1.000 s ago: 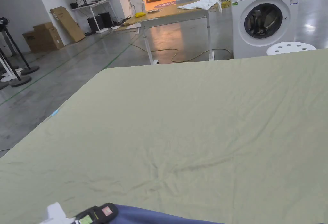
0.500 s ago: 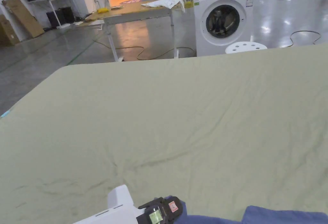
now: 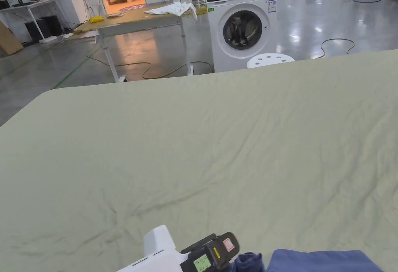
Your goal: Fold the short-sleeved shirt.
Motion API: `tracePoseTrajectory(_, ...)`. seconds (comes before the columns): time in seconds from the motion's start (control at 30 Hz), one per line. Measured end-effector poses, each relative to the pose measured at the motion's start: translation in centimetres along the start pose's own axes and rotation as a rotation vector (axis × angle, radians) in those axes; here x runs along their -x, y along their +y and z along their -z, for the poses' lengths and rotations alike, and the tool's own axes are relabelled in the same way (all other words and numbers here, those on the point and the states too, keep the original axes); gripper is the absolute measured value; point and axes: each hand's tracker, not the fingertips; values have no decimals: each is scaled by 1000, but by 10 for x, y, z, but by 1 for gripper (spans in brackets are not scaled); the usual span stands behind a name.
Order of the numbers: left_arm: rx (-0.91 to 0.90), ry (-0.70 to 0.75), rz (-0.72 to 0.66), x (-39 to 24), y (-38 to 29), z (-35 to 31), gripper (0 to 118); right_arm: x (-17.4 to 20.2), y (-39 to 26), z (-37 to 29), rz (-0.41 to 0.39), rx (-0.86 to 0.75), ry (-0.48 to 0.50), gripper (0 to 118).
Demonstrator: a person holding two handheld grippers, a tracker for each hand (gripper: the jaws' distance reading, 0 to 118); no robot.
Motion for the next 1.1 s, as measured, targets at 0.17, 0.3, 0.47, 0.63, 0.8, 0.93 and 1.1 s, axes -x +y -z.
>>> tracePoseTrajectory(0.17,125,1,-41,15,-27,16,3,9,1,2,-17,-2,24,0)
tracePoseTrajectory(0.3,246,-3,-41,14,-64,53,3,16,-1,5,-31,13,15,0)
tracePoseTrajectory(0.47,239,29,-20,9,-67,62,3,15,-4,3,-25,24,11,0)
tracePoseTrajectory(0.63,86,24,5,12,-25,9,42,9,-9,5,4,36,0,0)
tracePoseTrajectory(0.8,-120,115,-86,59,20,-70,88,4,-12,10,26,40,15,0)
tracePoseTrajectory(0.93,-134,137,-268,105,19,-96,87,5,-15,18,42,52,28,0)
tracePoseTrajectory(1.1,-7,62,-362,125,-13,-63,70,9,-12,20,63,55,50,0)
